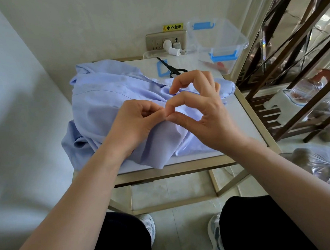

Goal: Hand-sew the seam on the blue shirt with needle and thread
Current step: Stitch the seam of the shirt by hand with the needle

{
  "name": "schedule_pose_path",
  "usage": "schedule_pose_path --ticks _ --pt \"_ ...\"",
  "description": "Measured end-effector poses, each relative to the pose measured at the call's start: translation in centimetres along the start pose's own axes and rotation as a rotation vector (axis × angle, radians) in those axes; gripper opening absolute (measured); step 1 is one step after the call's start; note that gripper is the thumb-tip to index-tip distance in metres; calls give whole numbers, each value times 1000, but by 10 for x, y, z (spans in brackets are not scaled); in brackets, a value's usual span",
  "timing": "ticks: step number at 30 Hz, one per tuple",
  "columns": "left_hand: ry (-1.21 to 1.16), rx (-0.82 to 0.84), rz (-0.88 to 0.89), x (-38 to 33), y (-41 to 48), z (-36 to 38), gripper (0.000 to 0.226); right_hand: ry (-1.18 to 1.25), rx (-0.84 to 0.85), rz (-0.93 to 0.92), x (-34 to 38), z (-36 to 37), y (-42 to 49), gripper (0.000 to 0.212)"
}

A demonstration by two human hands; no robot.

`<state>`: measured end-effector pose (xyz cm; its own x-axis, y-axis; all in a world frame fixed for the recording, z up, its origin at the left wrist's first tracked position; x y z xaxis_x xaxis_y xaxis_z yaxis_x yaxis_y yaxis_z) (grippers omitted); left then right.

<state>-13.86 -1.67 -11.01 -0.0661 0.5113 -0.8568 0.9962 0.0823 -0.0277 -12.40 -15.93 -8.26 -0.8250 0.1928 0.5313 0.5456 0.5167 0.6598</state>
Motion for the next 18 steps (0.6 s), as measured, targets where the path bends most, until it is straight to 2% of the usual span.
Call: schedule_pose_path --ticks 2,4,5,7,9,10,11,12,16,18 --pt "-7 -60 -18 4 1 -4 19 350 75 92 0 3 3 5" --pt "-23 -98 -32 8 3 -8 13 782 237 317 -8 8 0 4" --pt "-29 -110 -37 9 3 -9 12 936 372 467 -11 12 -5 4" --pt "-41 -135 -48 10 3 -10 12 1080 785 745 -9 20 -27 3" --pt "-40 -150 -48 10 2 -11 14 1098 1215 879 3 19 -51 7" --pt "-41 -151 -49 9 2 -12 14 1090 1303 885 7 17 -56 8" --pt "-42 -151 -50 9 2 -12 15 1076 1288 890 7 16 -55 8" --pt "-39 -150 -50 9 3 -12 15 1046 1175 890 3 17 -49 8" --pt "-24 -140 -58 9 2 -11 12 686 450 804 -27 6 -17 13" --pt "-20 -131 -66 10 2 -10 11 551 259 713 -26 3 -8 12"
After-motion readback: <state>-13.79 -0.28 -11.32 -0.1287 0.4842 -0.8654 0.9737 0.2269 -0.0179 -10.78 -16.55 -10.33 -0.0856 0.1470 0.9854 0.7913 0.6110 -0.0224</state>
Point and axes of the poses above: each hand's wrist, its own y-axis towards the middle knuckle, its own z-axis out of the palm, x = y × z, the point moved 6 cm from there along y, towards the middle knuckle, and after that the axes turned 9 degrees about y, right-handed, at the moved point
